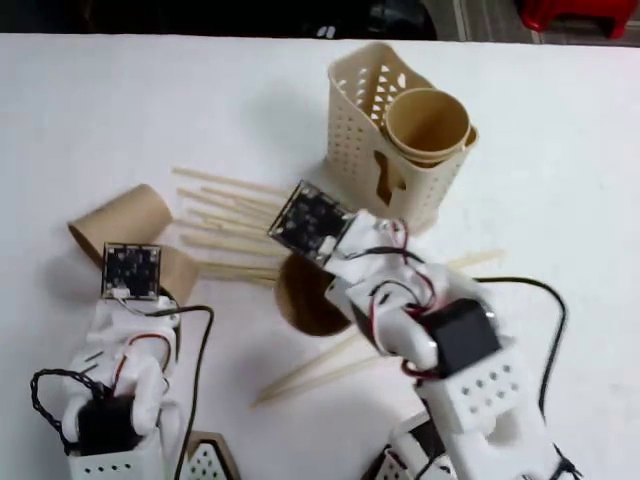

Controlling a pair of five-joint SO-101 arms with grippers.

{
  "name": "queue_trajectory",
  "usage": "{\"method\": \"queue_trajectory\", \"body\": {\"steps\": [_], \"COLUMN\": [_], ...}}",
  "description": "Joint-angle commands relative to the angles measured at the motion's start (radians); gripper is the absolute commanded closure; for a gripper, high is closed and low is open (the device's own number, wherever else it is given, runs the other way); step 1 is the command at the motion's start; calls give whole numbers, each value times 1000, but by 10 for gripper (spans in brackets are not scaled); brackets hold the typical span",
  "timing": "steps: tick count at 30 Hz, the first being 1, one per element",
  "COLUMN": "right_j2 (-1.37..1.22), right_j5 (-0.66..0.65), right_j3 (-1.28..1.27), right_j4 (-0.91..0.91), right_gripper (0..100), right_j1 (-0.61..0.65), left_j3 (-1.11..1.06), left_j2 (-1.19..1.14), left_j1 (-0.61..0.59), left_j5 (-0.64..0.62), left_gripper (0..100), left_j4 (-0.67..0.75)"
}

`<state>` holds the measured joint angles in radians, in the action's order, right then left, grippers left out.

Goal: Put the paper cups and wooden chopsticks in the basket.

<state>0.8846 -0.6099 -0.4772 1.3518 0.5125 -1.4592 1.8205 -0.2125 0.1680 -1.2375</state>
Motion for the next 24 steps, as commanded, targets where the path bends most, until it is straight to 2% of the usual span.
{"method": "queue_trajectory", "body": {"steps": [1, 6, 17, 24], "right_j2": [-2, -2, -7, -179], "right_j5": [29, 77, 209, 298], "right_j3": [169, 293, 316, 318], "right_j4": [27, -31, -360, -481], "right_gripper": [977, 977, 977, 977], "right_j1": [-48, -150, -323, -437], "left_j3": [5, 5, 3, 3], "left_j2": [5, 5, 5, 5], "left_j1": [-10, -10, -10, -10], "left_j5": [12, 12, 12, 12], "left_gripper": [973, 973, 973, 973], "left_j4": [28, 28, 28, 28]}}
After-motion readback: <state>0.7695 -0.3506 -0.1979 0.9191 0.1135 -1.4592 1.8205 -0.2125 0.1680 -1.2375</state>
